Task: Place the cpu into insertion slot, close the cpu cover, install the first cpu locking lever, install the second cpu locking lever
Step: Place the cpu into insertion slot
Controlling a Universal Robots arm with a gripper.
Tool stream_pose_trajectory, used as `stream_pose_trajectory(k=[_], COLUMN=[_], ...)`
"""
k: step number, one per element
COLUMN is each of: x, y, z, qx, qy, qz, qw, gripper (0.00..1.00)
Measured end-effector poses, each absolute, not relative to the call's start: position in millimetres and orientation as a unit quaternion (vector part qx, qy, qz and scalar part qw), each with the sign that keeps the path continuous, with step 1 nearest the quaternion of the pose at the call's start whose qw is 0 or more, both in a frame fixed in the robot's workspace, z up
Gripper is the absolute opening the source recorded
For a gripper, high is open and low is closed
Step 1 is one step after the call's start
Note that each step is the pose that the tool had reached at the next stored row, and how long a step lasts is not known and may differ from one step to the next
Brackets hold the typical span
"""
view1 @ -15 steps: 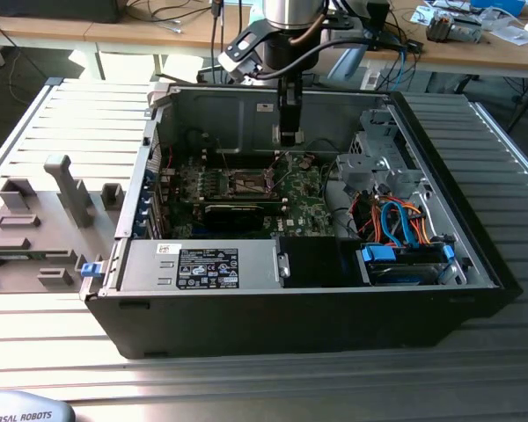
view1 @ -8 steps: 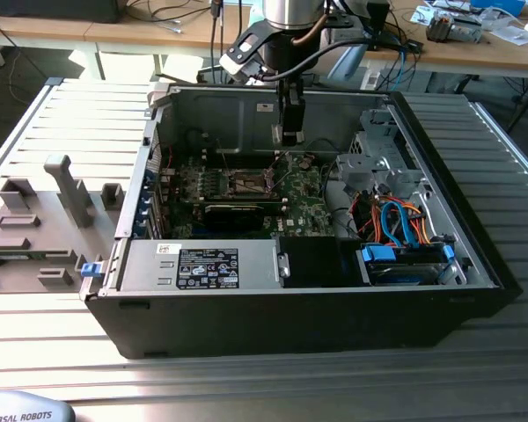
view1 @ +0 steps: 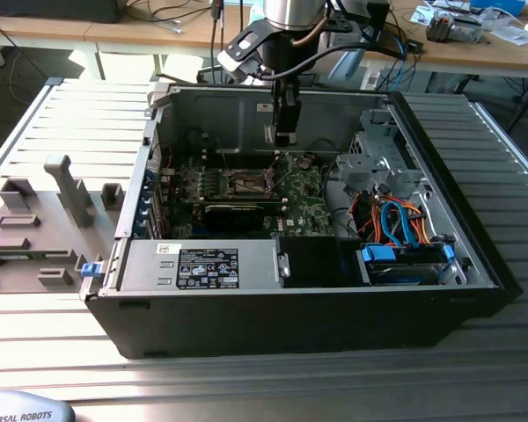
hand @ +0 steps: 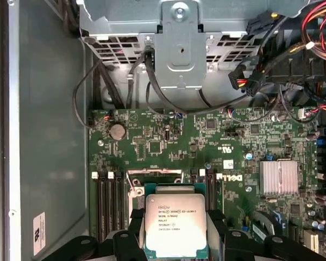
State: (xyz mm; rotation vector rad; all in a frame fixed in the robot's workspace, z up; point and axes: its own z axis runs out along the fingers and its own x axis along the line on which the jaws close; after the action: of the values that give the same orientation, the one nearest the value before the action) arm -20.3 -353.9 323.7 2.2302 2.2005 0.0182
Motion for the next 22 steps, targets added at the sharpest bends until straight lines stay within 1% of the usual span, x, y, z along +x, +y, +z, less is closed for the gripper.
stream_pose_trajectory(k=[10, 12, 22], x=[-21, -22, -22], y=[-354, -354, -354], z=[324, 315, 313], qx=[0.687, 0.687, 0.687], qy=[0.727, 0.727, 0.727], qz=[0.007, 0.007, 0.007], qw=[0.003, 0.003, 0.003], gripper=[0.54, 0.54, 0.54])
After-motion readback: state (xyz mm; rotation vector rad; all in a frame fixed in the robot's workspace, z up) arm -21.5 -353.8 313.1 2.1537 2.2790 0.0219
